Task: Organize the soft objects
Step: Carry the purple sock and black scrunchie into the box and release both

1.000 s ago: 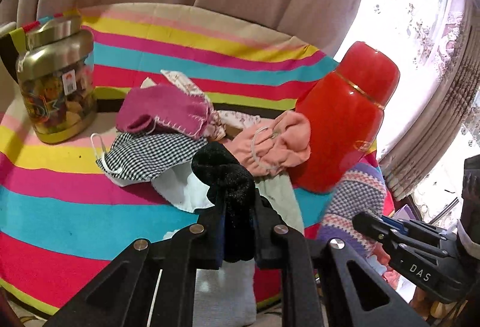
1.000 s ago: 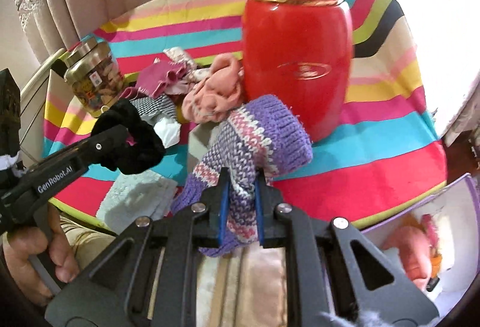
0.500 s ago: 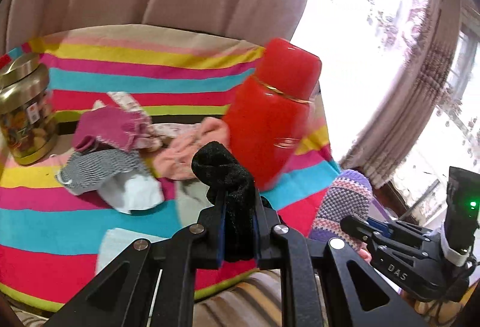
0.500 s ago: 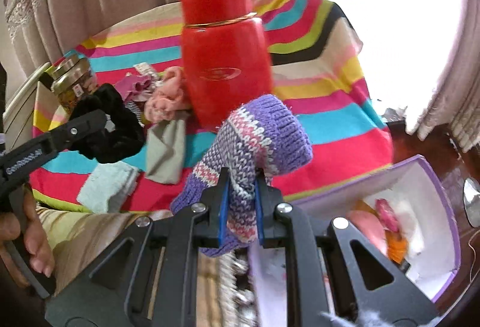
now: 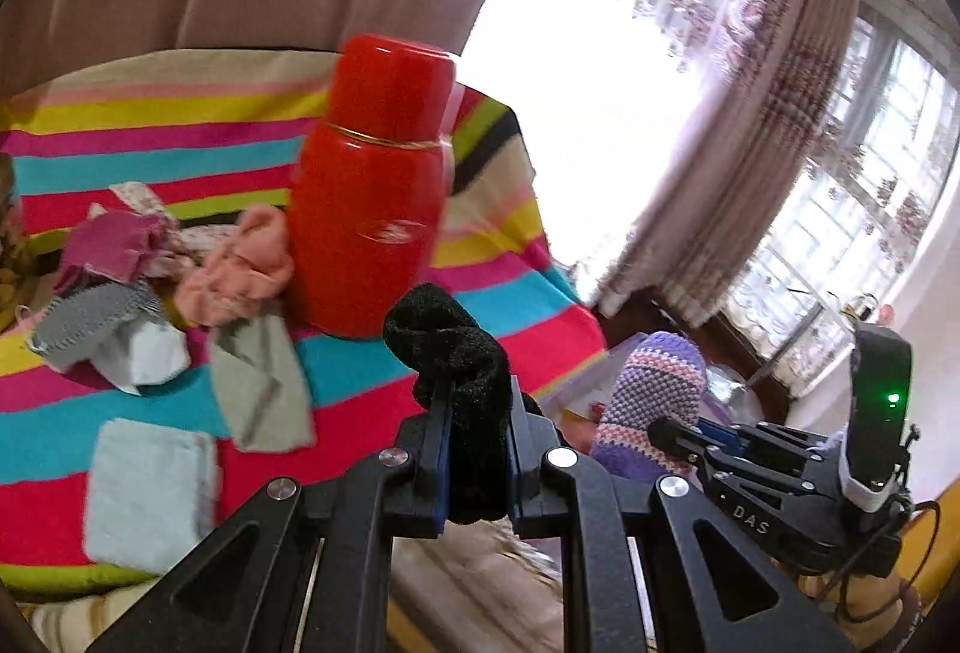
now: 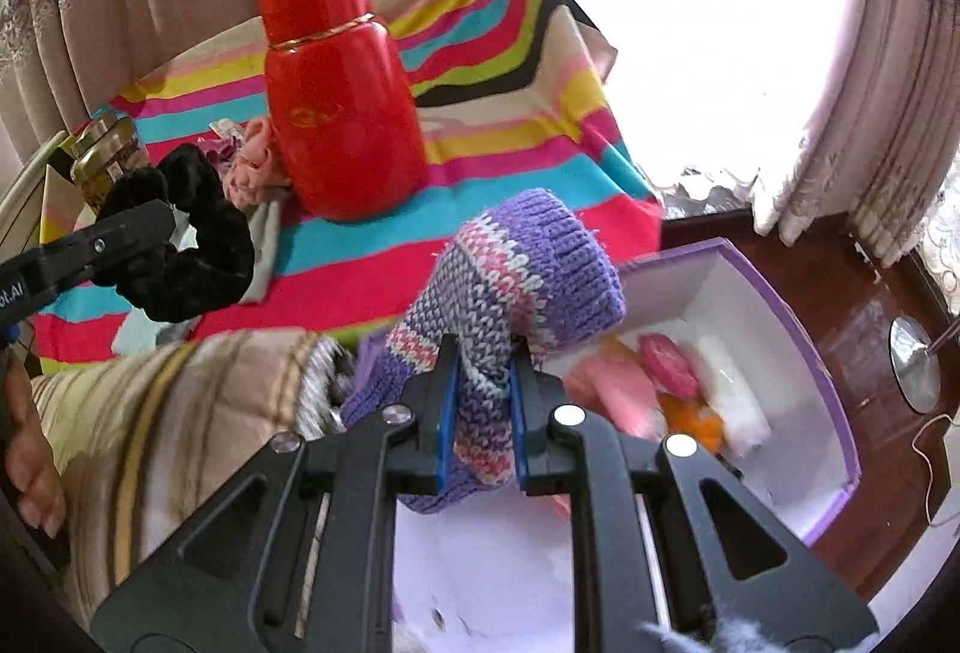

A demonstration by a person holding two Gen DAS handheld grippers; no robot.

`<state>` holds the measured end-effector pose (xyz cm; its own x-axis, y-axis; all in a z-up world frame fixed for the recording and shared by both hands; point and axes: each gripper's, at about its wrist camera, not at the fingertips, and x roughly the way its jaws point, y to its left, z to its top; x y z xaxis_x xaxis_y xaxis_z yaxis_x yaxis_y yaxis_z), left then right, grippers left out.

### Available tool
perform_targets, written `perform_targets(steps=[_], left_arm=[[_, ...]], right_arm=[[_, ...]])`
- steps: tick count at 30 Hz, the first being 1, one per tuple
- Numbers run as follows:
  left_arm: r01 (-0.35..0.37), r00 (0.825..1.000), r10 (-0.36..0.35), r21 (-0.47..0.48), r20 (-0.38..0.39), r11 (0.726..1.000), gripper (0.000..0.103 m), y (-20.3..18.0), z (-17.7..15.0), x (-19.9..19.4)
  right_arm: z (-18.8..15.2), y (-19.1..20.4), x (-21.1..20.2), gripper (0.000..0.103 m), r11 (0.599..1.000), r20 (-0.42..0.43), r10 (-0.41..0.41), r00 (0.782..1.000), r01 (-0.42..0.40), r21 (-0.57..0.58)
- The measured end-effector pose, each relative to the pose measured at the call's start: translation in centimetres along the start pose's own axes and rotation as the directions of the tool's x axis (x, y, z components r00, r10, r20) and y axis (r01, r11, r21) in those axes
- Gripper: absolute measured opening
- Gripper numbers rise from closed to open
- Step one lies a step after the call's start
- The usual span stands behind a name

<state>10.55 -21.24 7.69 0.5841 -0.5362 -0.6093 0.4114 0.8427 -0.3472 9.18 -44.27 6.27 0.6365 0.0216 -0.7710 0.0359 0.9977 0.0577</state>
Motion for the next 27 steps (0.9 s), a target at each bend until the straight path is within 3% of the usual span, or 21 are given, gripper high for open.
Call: perform_targets(steps=[5, 11, 16, 17, 18, 20, 27], left_arm=[[0.072, 0.996, -0.071, 0.026, -0.048, 0.997, 0.014, -3.1, -1.1, 0.3], [0.172, 0.978, -0.165, 0.042, -0.127, 0.984, 0.015, -6.2, -2.4, 1.1], [0.252, 0.949, -0.237, 0.050, -0.206, 0.966, 0.029, -8.1, -3.4, 2.0], [0.262, 0.944, -0.243, 0.057, -0.224, 0.963, 0.039, -8.4, -3.6, 2.2], [0.261, 0.943, -0.240, 0.064, -0.231, 0.963, 0.050, -8.6, -3.8, 2.2], [0.254, 0.946, -0.232, 0.071, -0.228, 0.965, 0.056, -8.7, -3.8, 2.1], [0.226, 0.957, -0.217, 0.028, -0.190, 0.974, 0.056, -6.9, -3.1, 1.6]], right_arm=[[-2.0, -2.8, -1.2, 0.018, 1.000, -0.034, -0.015, 0.999, 0.016, 0.016], [-4.3, -5.9, -2.2, 0.019, 0.999, -0.084, -0.025, 0.996, 0.029, 0.042], [-5.4, -7.1, -2.4, 0.026, 0.998, -0.126, -0.033, 0.991, 0.040, 0.051], [-5.5, -7.3, -2.4, 0.029, 0.998, -0.134, -0.038, 0.990, 0.046, 0.052], [-5.6, -7.4, -2.5, 0.031, 0.997, -0.137, -0.045, 0.990, 0.052, 0.051], [-5.6, -7.6, -2.5, 0.038, 0.997, -0.139, -0.056, 0.989, 0.063, 0.047], [-5.2, -6.9, -2.4, 0.045, 0.998, -0.129, -0.030, 0.991, 0.036, 0.044]])
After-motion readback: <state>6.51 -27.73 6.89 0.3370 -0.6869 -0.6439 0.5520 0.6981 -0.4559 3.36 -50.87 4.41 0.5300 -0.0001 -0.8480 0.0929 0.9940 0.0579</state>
